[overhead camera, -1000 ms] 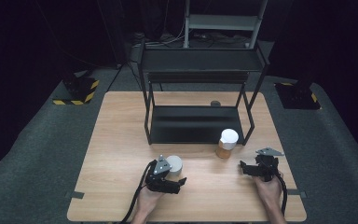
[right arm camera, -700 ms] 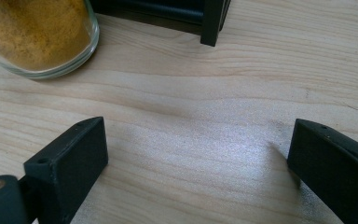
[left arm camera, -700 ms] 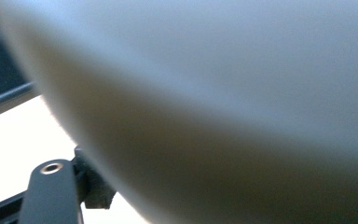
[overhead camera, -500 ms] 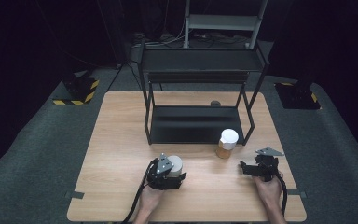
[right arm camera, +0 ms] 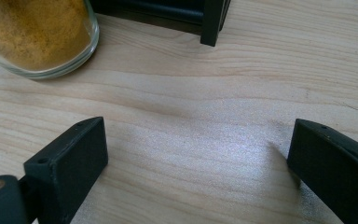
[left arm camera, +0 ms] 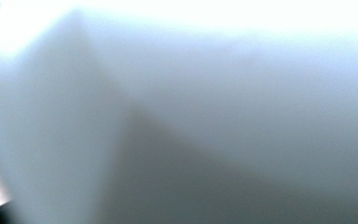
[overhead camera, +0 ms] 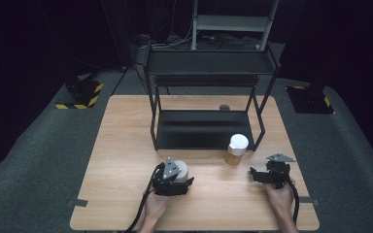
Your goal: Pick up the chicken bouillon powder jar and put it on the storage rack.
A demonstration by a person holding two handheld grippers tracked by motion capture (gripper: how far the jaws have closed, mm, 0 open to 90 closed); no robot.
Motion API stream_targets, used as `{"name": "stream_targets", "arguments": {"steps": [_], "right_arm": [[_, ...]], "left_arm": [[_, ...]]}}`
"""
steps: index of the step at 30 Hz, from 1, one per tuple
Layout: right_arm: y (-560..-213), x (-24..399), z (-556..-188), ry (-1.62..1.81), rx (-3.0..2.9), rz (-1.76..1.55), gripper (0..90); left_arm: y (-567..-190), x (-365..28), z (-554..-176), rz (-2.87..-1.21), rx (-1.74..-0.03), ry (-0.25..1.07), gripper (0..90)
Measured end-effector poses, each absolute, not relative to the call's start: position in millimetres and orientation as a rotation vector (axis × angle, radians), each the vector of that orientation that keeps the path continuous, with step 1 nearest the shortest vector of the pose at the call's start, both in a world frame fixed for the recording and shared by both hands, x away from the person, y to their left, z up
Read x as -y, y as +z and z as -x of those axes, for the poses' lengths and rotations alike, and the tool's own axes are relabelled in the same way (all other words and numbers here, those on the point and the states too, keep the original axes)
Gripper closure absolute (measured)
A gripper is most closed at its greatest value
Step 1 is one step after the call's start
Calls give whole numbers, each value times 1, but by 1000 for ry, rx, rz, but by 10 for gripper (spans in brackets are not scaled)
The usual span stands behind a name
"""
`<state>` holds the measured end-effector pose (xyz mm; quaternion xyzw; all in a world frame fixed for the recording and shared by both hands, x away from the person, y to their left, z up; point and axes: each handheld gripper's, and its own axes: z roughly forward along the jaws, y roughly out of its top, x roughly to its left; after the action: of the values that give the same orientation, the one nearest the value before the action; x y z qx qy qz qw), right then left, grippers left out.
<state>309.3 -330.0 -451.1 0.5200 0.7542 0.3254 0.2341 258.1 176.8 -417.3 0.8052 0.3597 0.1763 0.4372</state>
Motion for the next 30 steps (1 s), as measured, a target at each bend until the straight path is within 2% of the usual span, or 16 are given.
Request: {"name": "stream_targets", "arguments": {"steps": [15, 30], "right_arm": [[-451, 330, -309, 893, -2070, -1428, 42], [-451, 330, -309, 893, -2070, -1427, 42]], "left_arm": [[-379, -187, -283, -1995, -907, 354, 321], [-309, -194, -315, -2036, -810, 318, 323]]}}
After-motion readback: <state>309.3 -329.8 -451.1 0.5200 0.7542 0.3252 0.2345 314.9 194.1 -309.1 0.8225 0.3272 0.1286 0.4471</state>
